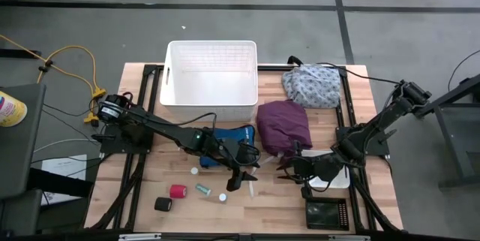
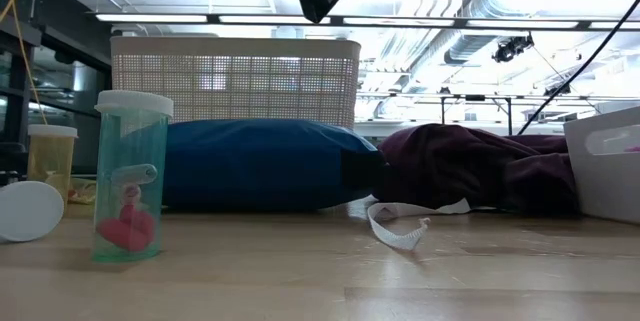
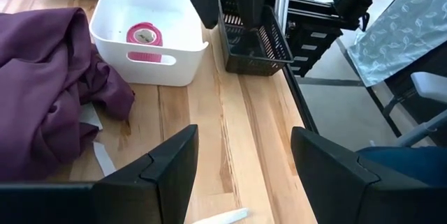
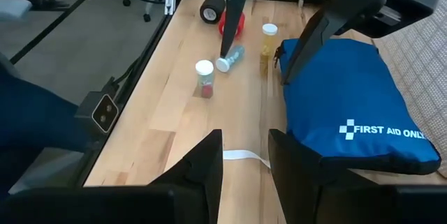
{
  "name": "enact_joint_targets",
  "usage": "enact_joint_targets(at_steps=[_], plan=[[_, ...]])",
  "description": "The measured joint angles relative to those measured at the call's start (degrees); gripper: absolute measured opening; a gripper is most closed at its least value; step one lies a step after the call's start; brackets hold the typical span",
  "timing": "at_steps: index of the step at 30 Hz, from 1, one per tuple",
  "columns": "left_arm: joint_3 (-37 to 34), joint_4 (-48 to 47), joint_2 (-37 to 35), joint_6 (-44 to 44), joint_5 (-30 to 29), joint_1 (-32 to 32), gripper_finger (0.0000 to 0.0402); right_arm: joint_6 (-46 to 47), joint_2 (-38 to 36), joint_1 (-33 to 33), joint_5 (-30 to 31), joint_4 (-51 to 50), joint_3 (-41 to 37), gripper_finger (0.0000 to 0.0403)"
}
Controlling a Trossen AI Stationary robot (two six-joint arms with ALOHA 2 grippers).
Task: Pick & Place Medicine items
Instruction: Put the red bandage into the white bin
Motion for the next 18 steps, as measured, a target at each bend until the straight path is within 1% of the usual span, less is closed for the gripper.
enact_joint_targets(at_steps=[14,18], plan=[[0.0,0.0,0.0,0.0,0.0,0.0,0.0221,0.0,0.0,0.1,-0.9,0.0,0.0,0.0103],[0.0,-1.5,0.0,0.0,0.0,0.0,0.0221,0.0,0.0,0.1,-0.9,0.0,0.0,0.0103]])
